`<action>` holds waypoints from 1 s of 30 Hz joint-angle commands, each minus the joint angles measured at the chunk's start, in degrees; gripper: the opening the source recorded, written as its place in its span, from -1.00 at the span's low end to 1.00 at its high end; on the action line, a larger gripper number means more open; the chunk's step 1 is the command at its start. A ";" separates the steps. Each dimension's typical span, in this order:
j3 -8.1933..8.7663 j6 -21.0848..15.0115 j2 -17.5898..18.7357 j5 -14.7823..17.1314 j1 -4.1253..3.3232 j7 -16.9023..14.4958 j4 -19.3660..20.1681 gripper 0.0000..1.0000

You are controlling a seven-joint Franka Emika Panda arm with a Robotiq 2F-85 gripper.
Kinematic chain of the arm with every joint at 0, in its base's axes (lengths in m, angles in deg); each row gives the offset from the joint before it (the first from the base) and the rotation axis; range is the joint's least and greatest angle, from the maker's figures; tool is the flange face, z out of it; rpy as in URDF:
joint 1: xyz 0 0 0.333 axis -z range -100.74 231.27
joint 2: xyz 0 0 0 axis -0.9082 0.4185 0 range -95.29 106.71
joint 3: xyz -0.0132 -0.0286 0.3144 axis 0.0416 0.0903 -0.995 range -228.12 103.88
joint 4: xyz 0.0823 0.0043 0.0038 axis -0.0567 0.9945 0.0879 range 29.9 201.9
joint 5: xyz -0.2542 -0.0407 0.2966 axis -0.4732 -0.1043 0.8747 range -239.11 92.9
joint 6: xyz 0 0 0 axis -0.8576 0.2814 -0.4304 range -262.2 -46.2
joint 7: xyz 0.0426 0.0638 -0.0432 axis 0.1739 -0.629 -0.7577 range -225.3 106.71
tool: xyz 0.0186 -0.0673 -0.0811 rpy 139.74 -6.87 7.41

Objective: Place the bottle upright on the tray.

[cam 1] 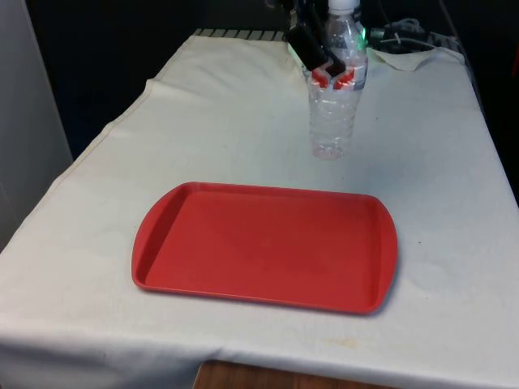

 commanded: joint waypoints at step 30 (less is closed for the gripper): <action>2.75 1.72 8.19 2.81 1.43 -0.63 -9.22 -0.34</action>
